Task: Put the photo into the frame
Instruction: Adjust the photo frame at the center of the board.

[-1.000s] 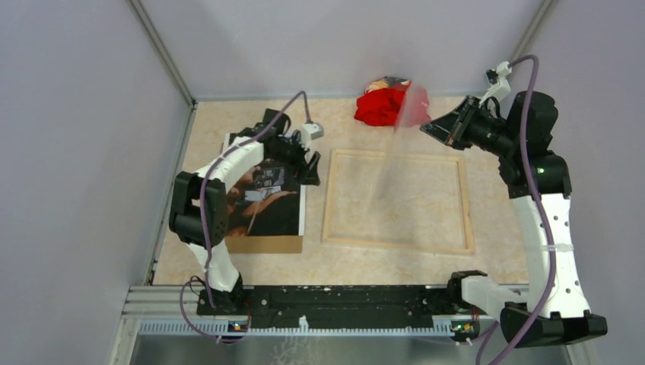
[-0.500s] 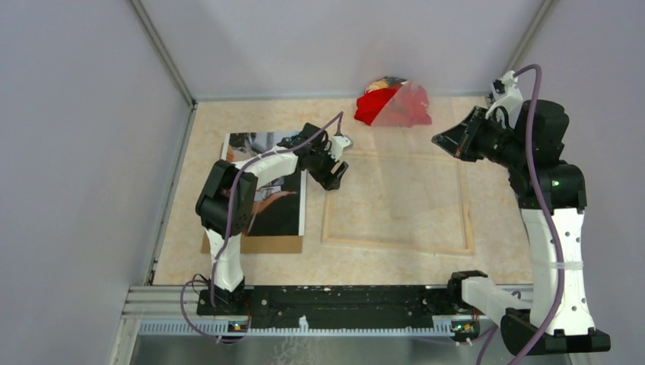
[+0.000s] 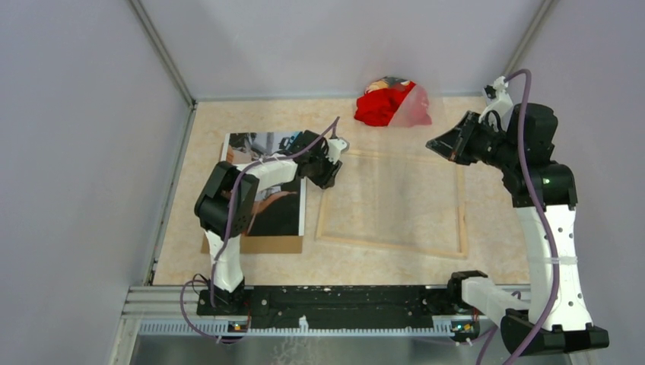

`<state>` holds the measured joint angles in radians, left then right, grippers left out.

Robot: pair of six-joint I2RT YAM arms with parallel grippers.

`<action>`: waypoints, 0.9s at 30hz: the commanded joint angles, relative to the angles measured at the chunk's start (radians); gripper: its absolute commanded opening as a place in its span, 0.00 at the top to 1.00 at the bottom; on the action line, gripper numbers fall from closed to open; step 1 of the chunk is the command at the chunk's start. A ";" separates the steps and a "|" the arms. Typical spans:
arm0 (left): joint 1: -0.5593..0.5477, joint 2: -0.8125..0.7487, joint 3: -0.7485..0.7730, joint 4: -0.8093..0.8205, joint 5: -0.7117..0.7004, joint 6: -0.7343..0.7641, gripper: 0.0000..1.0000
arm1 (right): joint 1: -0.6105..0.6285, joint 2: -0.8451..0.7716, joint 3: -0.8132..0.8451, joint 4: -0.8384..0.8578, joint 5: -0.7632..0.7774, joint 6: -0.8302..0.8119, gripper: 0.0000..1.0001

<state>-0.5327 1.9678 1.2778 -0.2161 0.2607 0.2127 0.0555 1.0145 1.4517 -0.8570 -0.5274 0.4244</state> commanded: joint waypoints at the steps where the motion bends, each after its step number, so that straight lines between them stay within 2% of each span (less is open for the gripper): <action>1: 0.070 -0.028 -0.102 -0.028 -0.085 0.028 0.60 | -0.009 -0.010 -0.026 0.111 -0.058 0.037 1.00; 4: 0.116 -0.070 -0.161 -0.024 -0.091 0.058 0.65 | -0.010 -0.012 -0.074 0.165 -0.094 0.068 1.00; 8: 0.182 -0.117 -0.233 -0.025 -0.085 0.099 0.65 | -0.010 -0.017 -0.129 0.235 -0.136 0.108 1.00; 12: 0.213 -0.133 -0.254 -0.043 -0.070 0.077 0.65 | -0.010 -0.016 -0.170 0.294 -0.164 0.139 1.00; 15: 0.221 -0.132 -0.252 -0.049 -0.053 0.024 0.68 | -0.010 0.001 -0.180 0.297 -0.168 0.138 1.00; 18: 0.224 -0.125 -0.240 -0.054 -0.035 -0.050 0.74 | -0.010 0.005 -0.180 0.293 -0.159 0.125 1.00; 27: 0.237 -0.033 -0.197 -0.093 -0.106 -0.278 0.88 | -0.010 0.045 -0.146 0.283 -0.147 0.089 1.00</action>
<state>-0.3122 1.8313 1.0847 -0.1715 0.2337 0.0475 0.0555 1.0420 1.2678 -0.6197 -0.6666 0.5392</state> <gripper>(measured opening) 0.308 0.005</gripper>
